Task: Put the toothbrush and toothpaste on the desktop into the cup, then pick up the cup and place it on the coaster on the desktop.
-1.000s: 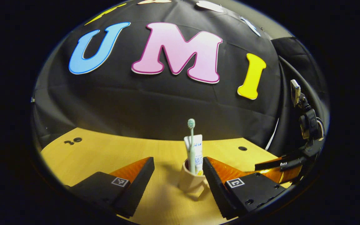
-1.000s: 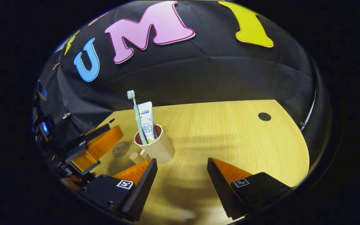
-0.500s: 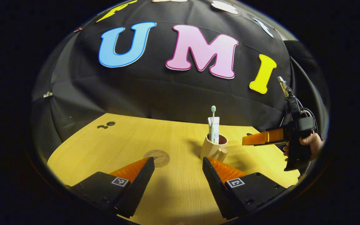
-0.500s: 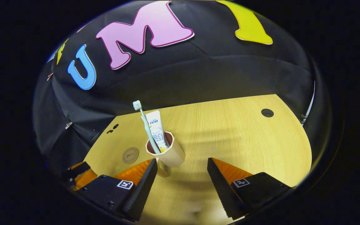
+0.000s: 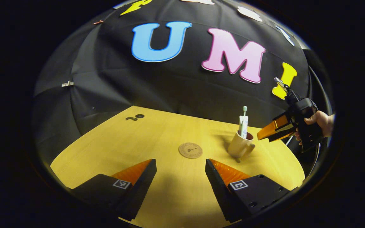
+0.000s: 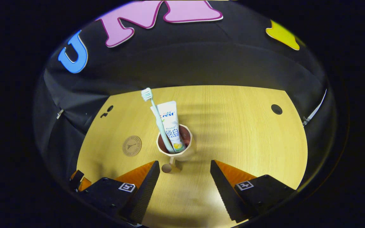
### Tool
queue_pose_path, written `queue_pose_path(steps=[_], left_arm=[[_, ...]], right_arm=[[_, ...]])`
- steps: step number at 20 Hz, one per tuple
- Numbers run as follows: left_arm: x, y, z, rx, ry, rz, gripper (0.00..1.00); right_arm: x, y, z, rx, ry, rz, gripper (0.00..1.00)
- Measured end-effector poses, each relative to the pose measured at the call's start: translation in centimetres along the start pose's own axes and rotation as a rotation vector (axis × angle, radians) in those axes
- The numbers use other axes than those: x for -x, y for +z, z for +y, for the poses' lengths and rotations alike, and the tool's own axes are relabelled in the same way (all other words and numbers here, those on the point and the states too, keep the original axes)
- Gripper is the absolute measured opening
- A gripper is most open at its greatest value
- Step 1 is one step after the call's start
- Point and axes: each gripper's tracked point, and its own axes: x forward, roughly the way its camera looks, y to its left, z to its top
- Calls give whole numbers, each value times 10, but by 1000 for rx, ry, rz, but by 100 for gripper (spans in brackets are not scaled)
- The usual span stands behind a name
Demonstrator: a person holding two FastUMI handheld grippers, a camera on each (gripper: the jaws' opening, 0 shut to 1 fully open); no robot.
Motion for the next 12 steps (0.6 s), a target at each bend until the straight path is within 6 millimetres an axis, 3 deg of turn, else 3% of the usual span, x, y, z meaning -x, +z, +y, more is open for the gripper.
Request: queue_pose_path(steps=[2, 8, 12], left_arm=[[7, -10, 26, 24, 41, 20, 98], [32, -42, 101, 135, 180, 86, 98], [46, -53, 128, 161, 234, 111, 98]], right_arm=[[-13, -12, 10, -43, 6, 100, 98], [-50, -16, 28, -42, -17, 244, 98], [-76, -28, 35, -59, -31, 326, 98]])
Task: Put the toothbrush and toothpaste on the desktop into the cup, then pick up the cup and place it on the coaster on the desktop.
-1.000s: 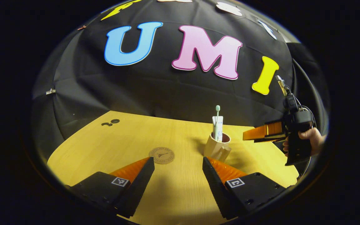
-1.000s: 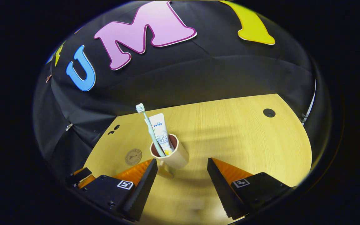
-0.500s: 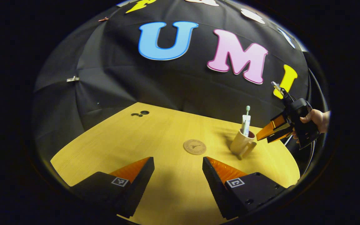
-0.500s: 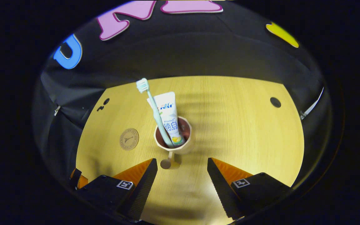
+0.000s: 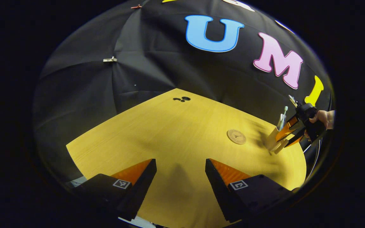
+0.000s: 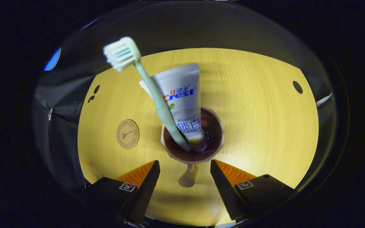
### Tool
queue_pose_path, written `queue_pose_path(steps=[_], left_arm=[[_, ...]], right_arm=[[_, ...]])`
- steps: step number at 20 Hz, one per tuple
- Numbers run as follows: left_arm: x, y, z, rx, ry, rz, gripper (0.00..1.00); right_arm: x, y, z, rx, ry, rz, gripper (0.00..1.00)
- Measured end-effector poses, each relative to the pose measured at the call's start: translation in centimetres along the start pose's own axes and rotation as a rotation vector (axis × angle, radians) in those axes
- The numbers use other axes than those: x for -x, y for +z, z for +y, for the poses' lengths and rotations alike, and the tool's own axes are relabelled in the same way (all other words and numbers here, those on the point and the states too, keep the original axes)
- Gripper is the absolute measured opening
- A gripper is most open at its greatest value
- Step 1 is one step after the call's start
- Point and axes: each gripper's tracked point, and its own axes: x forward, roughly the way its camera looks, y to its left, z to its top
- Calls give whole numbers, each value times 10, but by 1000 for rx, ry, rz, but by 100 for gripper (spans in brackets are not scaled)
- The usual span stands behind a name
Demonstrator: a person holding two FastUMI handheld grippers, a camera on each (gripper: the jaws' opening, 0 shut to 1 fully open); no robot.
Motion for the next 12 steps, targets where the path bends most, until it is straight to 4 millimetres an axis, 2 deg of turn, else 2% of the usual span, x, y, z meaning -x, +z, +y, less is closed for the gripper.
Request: queue_pose_path(steps=[2, 3, 4, 5, 6, 7, 8, 10, 11, 12], left_arm=[[1, -5, 7, 5, 13, 17, 98], [2, -9, 7, 4, 15, 23, 98], [4, -11, 8, -2, 15, 29, 98], [4, -12, 7, -7, 17, 32, 98], [5, -14, 5, -12, 13, 37, 98], [5, -17, 2, -16, 10, 42, 98], [6, -20, -1, -20, 4, 48, 98], [6, -26, -9, -28, -8, 61, 98], [6, -28, -13, -33, -15, 66, 98], [6, -29, -16, -39, -20, 69, 98]], right_arm=[[-9, 0, 1, 4, -8, 14, 97], [-14, -1, 3, -3, -1, 32, 88], [-17, -2, 4, -19, 2, 51, 96], [-20, -2, 6, -30, 3, 61, 84], [-22, -4, 3, -23, -8, 68, 91], [-24, -6, 2, -10, -13, 70, 82], [-26, -5, 1, 7, -20, 71, 87], [-29, -7, -3, 31, -35, 71, 65], [-30, -8, -3, 35, -36, 74, 73], [-31, -9, -4, 34, -34, 77, 59]])
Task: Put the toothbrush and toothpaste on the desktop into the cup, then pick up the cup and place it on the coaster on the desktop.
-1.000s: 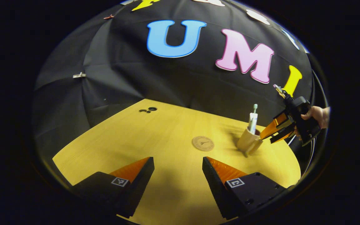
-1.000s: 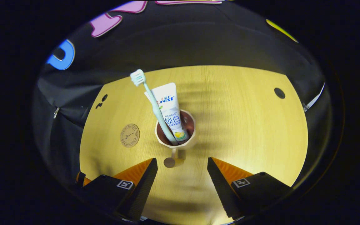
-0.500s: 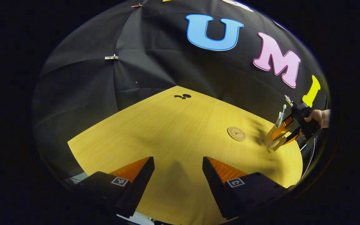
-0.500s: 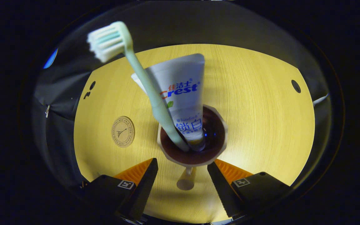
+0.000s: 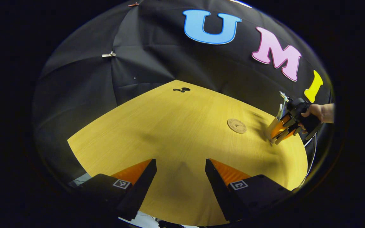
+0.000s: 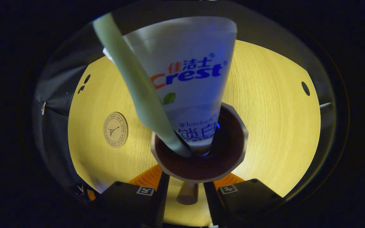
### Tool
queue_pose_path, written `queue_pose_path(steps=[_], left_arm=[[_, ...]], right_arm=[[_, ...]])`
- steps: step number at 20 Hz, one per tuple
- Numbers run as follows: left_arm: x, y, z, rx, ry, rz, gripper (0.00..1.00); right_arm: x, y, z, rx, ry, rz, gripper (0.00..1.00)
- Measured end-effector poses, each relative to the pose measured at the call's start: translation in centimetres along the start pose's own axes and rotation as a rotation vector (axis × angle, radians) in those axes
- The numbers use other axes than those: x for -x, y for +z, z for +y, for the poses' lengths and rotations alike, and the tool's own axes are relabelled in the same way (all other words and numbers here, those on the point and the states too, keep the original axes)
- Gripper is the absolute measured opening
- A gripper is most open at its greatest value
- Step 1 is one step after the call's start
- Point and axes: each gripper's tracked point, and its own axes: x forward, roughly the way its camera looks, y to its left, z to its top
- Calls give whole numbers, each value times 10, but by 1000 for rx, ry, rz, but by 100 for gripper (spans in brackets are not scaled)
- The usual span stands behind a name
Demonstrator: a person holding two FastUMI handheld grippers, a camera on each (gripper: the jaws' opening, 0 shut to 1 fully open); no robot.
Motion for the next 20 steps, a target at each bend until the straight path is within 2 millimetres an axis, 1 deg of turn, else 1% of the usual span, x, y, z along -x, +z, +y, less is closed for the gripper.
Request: queue_pose_path(steps=[1, 2, 3, 4, 6, 7, 8, 10, 11, 12, 13, 14, 15, 17, 18, 20], left_arm=[[0, -2, -4, -7, -6, 4, 98], [0, -3, -7, -13, -11, 8, 98], [1, -5, -8, -20, -14, 11, 98], [0, -6, -10, -27, -18, 16, 98], [-1, -8, -13, -35, -21, 21, 98], [0, -8, -13, -35, -23, 21, 98], [0, -8, -14, -32, -25, 23, 98], [0, -9, -15, -28, -27, 22, 98], [1, -8, -15, -29, -27, 21, 98], [1, -8, -13, -31, -24, 22, 98], [1, -9, -14, -31, -22, 24, 98], [2, -9, -12, -31, -22, 24, 98], [2, -9, -13, -29, -24, 25, 98], [3, -9, -13, -31, -26, 26, 98], [3, -10, -12, -34, -26, 26, 98], [5, -11, -11, -39, -26, 27, 98]], right_arm=[[-1, 0, -1, -3, 0, 6, 53], [-2, 0, -2, -8, 0, 9, 40], [-2, 0, -2, -12, 0, 10, 32], [-1, 0, -3, -4, 1, 9, 32], [-1, -1, -3, 2, 0, 10, 38], [-1, -1, -2, 3, 4, 12, 37], [-1, -1, -3, -6, 2, 13, 43], [-2, -1, -3, -4, 5, 13, 32], [-1, 0, -5, -3, -12, 9, 37], [-2, 0, -8, 9, -29, 1, 31], [0, 1, -9, 27, -35, -5, 33], [-1, -2, -8, 46, -39, -8, 31], [1, -2, -9, 57, -41, -13, 24], [2, -3, -11, 58, -41, -20, 34], [3, -4, -12, 58, -45, -26, 29], [7, -2, -13, 85, -49, -45, 29]])
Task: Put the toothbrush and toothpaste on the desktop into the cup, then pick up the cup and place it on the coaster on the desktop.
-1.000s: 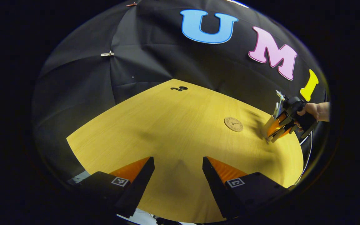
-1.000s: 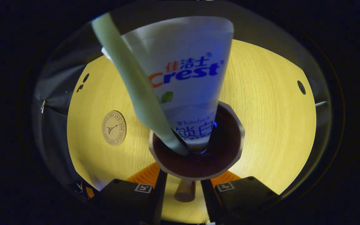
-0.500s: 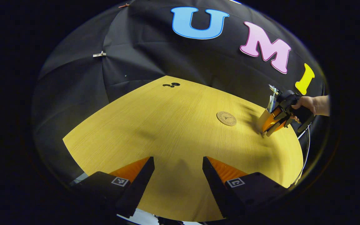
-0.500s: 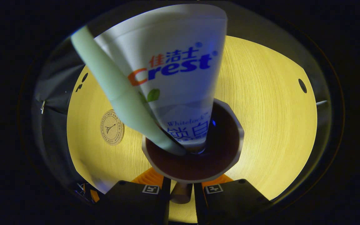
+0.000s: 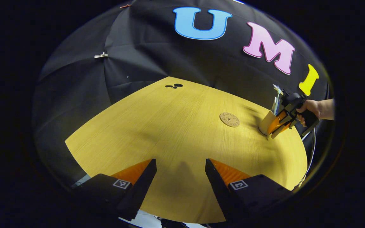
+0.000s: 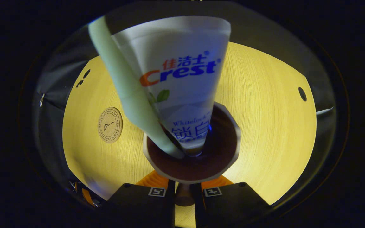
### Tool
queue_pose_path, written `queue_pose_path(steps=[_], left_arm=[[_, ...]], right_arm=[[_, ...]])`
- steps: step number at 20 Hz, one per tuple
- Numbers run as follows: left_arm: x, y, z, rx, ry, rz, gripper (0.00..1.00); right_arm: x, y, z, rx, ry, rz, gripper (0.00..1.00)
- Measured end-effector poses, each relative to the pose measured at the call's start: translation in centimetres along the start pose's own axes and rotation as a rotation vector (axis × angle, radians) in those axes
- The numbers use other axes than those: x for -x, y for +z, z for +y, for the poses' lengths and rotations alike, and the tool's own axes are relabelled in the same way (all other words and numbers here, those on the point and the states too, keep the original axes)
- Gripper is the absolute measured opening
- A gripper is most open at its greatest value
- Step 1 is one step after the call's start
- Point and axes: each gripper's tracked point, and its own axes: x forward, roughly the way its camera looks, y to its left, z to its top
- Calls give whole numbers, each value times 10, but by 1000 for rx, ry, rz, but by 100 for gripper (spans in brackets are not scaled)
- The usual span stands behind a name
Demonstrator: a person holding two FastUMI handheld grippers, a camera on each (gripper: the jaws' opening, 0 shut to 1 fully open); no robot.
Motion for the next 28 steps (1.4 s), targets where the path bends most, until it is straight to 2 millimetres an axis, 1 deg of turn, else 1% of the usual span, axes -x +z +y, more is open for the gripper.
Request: queue_pose_path(steps=[2, 5, 10, 13, 16, 19, 22, 26, 28], left_arm=[[0, -4, 1, -6, 2, 7, 98], [1, -10, 1, -22, -1, 25, 98], [6, -7, -2, -34, -21, 13, 98], [10, -4, 0, -25, -22, 0, 98], [14, -7, 7, -6, -16, 0, 98], [15, -8, 17, 12, -1, 1, 98], [17, -8, 30, 11, 8, -2, 98], [22, -10, 47, 29, 24, 4, 98], [23, -12, 52, 43, 33, 7, 98]], right_arm=[[3, 4, 5, 29, 5, -28, 29], [8, 7, 22, 47, 27, -50, 28], [13, 10, 50, 94, 48, -55, 28], [15, 17, 68, 109, 52, -58, 28], [16, 24, 92, 130, 67, -56, 28], [14, 32, 121, 162, 82, -56, 28], [10, 31, 147, 192, 99, -34, 28], [-2, 28, 174, 244, 99, -18, 28], [-5, 28, 180, 249, 99, -12, 28]])
